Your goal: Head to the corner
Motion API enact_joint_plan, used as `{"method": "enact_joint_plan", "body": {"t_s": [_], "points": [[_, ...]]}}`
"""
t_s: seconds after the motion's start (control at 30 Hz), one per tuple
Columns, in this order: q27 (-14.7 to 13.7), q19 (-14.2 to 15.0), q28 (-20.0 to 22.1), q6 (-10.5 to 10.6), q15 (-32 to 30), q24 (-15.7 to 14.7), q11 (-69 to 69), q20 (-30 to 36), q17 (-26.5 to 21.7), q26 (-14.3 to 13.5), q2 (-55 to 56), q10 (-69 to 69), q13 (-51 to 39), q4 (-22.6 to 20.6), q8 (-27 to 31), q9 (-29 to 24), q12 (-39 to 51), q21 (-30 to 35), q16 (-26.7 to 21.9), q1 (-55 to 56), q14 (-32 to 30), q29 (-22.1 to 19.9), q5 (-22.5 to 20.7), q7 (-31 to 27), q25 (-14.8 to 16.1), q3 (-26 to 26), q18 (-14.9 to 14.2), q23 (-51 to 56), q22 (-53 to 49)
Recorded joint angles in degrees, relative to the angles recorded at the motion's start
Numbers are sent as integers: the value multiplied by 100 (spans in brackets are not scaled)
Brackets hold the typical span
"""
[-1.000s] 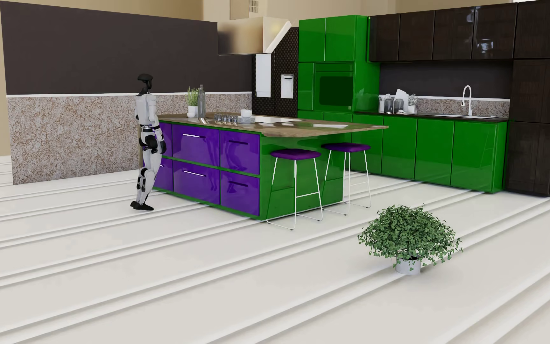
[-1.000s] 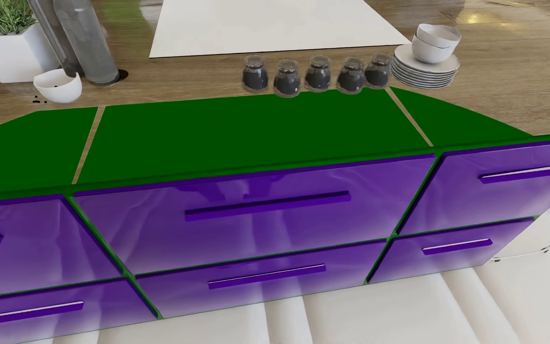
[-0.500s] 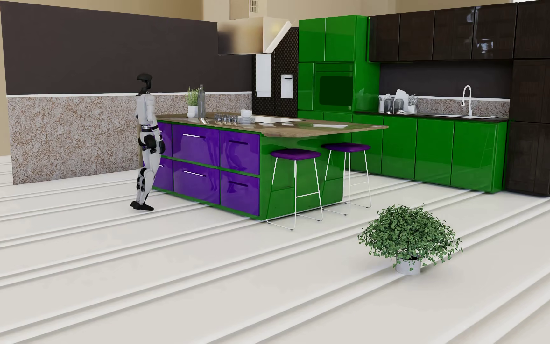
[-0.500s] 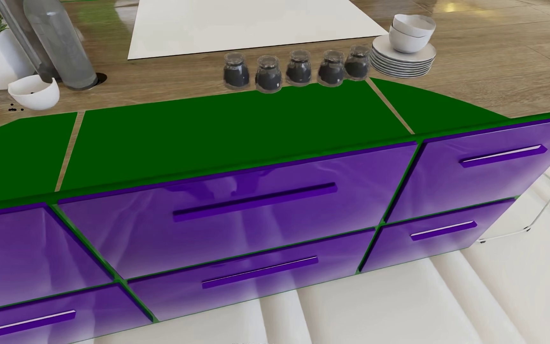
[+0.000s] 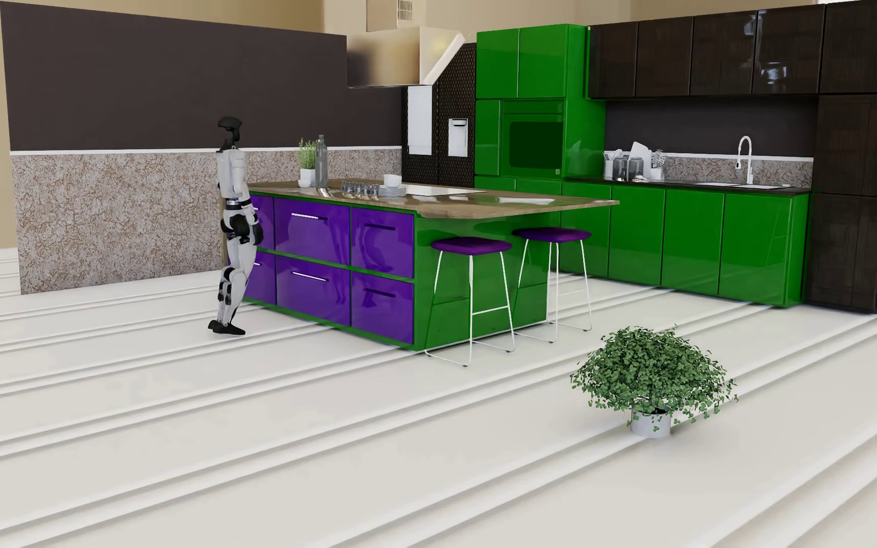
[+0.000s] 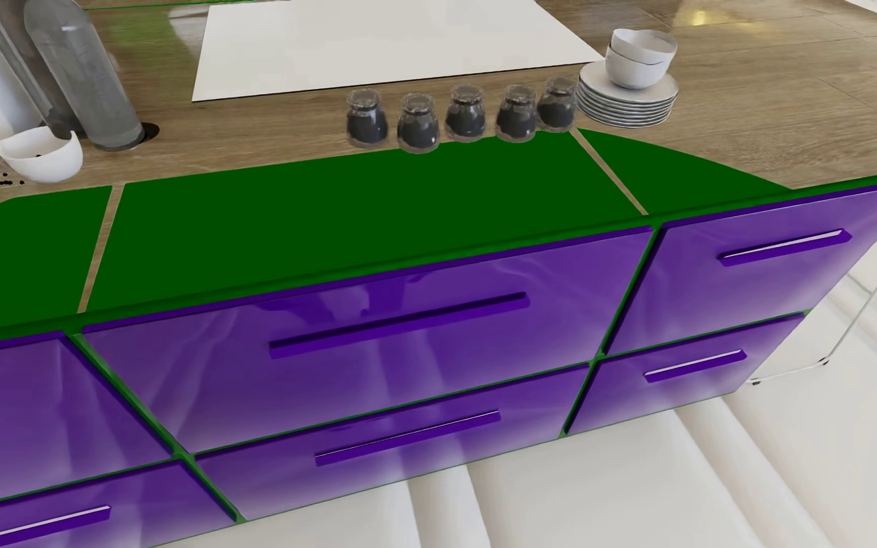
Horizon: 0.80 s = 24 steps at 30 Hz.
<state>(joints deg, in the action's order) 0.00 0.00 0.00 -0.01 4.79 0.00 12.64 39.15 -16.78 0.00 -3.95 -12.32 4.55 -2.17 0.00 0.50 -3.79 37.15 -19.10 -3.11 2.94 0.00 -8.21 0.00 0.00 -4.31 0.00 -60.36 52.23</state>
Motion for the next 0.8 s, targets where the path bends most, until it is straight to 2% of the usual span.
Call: {"method": "enact_joint_plan", "body": {"t_s": [0.1, 0.57, 0.7, 0.8], "points": [[0, 0, 0, -7, -2, 0, -15, 38, -45, 0, -2, 7, 14, -2, 0, 5, 5, 141, -20, -3, 8, 0, -5, 0, 0, 15, 0, 102, -14], [0, 0, 0, 20, 23, 0, -9, -26, -19, 0, 9, 35, 44, 1, 0, 8, -9, -85, 3, -23, 13, 0, -3, 0, 0, 88, 0, 53, -19], [0, 0, 0, 44, 23, 0, -14, 7, -50, 0, 10, 31, 14, 17, 0, 31, 1, 85, 14, -5, 37, 0, -16, 0, 0, 65, 0, 69, -12], [0, 0, 0, 26, 40, 0, 9, -140, -18, 0, 31, 16, 85, 11, 0, 91, -24, -114, 48, 19, 25, 0, 1, 0, 0, 78, 0, 134, -12]]}}
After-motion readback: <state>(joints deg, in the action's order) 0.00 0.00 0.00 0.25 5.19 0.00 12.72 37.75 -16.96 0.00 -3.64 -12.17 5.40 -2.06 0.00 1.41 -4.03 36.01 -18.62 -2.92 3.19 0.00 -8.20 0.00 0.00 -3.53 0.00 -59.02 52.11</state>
